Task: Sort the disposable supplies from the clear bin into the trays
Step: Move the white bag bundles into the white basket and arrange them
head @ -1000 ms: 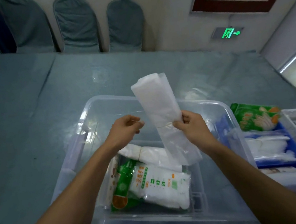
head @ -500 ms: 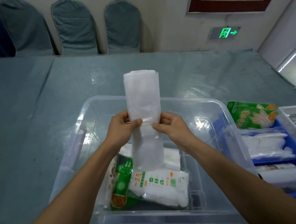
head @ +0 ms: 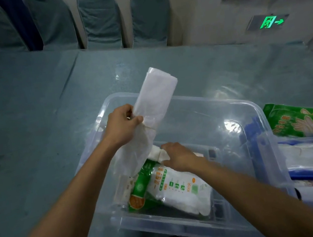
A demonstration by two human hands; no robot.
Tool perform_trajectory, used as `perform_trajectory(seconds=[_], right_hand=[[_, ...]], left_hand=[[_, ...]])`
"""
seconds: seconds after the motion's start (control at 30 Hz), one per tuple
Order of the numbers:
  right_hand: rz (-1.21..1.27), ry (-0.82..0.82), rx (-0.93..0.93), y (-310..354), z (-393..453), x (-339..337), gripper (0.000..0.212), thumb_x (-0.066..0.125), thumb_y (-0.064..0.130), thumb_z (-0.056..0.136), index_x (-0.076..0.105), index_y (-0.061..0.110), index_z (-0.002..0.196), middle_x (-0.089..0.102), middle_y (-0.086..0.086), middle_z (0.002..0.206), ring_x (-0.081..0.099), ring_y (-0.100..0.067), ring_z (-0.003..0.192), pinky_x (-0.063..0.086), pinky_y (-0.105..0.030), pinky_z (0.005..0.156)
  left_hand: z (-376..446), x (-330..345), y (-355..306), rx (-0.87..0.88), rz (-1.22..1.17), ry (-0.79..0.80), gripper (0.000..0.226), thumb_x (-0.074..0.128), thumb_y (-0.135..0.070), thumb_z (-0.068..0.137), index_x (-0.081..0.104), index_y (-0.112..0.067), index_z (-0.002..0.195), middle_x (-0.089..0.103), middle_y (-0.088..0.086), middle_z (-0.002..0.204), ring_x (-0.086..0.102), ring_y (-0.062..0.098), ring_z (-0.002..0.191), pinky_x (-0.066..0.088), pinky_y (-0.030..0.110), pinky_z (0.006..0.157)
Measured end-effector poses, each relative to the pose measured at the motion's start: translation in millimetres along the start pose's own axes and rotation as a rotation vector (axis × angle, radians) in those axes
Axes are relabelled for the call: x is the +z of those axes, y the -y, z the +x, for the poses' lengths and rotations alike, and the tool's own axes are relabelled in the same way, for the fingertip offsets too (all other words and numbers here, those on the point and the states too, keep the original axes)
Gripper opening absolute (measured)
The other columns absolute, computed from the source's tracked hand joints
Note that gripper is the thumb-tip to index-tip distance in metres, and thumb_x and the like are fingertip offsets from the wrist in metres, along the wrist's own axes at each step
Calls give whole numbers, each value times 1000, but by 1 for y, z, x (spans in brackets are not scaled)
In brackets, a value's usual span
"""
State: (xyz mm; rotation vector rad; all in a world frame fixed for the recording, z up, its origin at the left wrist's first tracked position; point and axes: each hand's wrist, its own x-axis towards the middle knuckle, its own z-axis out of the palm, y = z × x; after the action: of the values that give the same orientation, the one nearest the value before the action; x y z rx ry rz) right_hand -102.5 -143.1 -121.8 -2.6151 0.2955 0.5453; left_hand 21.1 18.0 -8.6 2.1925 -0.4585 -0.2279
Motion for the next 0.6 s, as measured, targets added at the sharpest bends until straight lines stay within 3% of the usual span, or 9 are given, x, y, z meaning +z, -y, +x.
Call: perform_trajectory(seconds=[0.17, 0.3, 0.4, 0.6], right_hand=[[-266, -20, 7, 20, 16, 20, 59, 61, 44, 88, 43, 16, 136, 47, -10, 139, 45, -32, 124, 45, -47, 92], [-401, -70, -3, 27, 23, 28, 46, 56, 28, 92, 44, 13, 134, 51, -13, 128, 50, -33, 115, 44, -43, 79], [-370, -100, -53, 20, 23, 21, 38, 49, 16, 95, 44, 13, 133, 58, -13, 122, 57, -31, 105, 44, -38, 71], [-173, -190, 22, 3, 0, -20, 28, 51, 18, 95, 50, 17, 122, 66, -10, 107, 62, -27, 86, 47, -33, 70]], left_hand=[[-12, -5, 12, -43, -20, -108, 18, 74, -21, 81, 64, -6, 82, 68, 12, 80, 62, 27, 74, 48, 40, 67], [-18, -10, 20, -90, -43, -160, 22, 72, -21, 84, 60, -3, 81, 62, 13, 74, 49, 17, 63, 38, 33, 57], [-21, -12, 20, -105, -47, -174, 19, 70, -23, 86, 60, -7, 82, 61, 3, 73, 51, 15, 63, 38, 30, 55], [-22, -14, 15, -64, -84, -161, 19, 70, -22, 86, 62, -5, 85, 64, 8, 77, 52, 16, 65, 40, 32, 59]])
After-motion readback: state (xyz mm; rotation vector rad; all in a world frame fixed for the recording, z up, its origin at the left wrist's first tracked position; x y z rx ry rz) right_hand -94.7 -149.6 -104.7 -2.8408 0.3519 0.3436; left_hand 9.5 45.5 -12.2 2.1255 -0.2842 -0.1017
